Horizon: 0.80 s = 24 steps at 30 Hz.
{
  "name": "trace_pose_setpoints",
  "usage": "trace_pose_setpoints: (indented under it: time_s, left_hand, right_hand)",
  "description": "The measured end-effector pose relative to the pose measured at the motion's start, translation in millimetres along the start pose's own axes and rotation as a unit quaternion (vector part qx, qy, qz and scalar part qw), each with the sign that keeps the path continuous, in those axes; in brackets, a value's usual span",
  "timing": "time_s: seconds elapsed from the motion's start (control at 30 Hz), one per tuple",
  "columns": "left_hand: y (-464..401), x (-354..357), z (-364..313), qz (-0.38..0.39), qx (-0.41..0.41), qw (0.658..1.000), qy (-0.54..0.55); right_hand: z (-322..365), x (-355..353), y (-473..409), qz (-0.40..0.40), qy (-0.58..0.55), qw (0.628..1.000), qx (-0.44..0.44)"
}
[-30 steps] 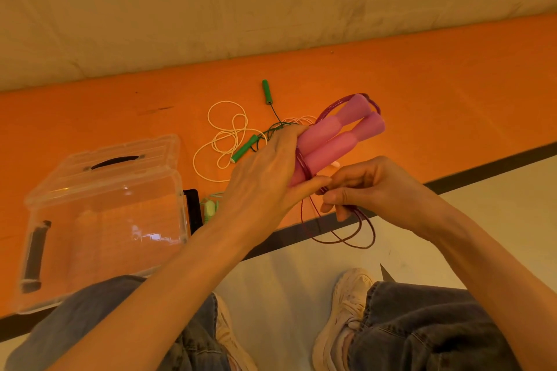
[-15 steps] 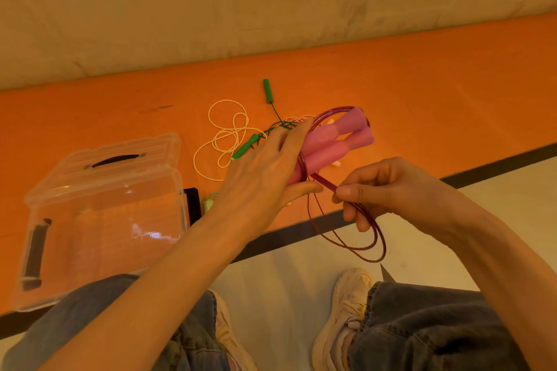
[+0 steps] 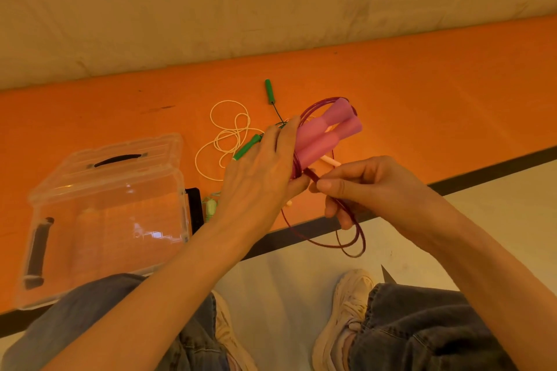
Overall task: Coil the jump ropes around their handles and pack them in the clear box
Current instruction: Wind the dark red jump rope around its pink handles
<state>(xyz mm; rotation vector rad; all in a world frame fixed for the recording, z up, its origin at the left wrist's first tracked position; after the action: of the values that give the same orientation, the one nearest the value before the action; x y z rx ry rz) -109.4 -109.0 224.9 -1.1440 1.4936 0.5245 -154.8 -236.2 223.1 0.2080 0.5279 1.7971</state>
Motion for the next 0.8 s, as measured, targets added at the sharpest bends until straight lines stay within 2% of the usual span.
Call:
trace_pose_setpoints:
  time_s: [0.1, 0.2, 0.27, 0.43, 0.53, 0.6, 0.7, 0.8]
  left_hand:
    - [-2, 0, 14, 0.005, -0.021, 1.000, 0.013]
    - [-2, 1, 20, 0.011, -0.031, 0.999, 0.013]
    - [1, 4, 14, 0.014, -0.019, 1.000, -0.012]
    - [9, 16, 1, 0.063, 0.002, 0.997, -0.042]
    - [9, 19, 0, 0.066, 0.011, 0.997, -0.049]
    - [8, 16, 1, 0.057, 0.013, 0.996, -0.068]
    - [6, 14, 3, 0.045, 0.018, 0.995, -0.092]
    - [6, 16, 8, 0.062, 0.024, 0.991, -0.114]
  right_hand:
    - [11, -5, 9, -0.038, 0.089, 0.995, -0.024]
    - [22, -12, 18, -0.114, 0.217, 0.965, -0.089]
    - [25, -4, 20, -0.096, 0.243, 0.958, -0.120]
    - [21, 13, 14, 0.007, 0.158, 0.978, -0.133]
    - [21, 7, 13, 0.020, 0.146, 0.981, -0.125]
    - [21, 1, 16, 0.015, 0.190, 0.975, -0.114]
    - [22, -25, 20, -0.052, 0.319, 0.942, -0.093]
    - [31, -53, 30, -0.129, 0.354, 0.921, -0.100]
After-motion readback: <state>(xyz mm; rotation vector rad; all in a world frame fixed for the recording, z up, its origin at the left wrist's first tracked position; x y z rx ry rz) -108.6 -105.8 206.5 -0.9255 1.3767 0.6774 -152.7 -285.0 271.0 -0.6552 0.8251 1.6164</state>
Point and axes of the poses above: each hand's wrist, its own y-axis away from the middle knuckle, its own x-axis out of the palm, z = x × y, the point moved 7 cm from there along -y, towards the middle knuckle, and after that the axes turned 3 degrees about x, right-handed, at the moved point
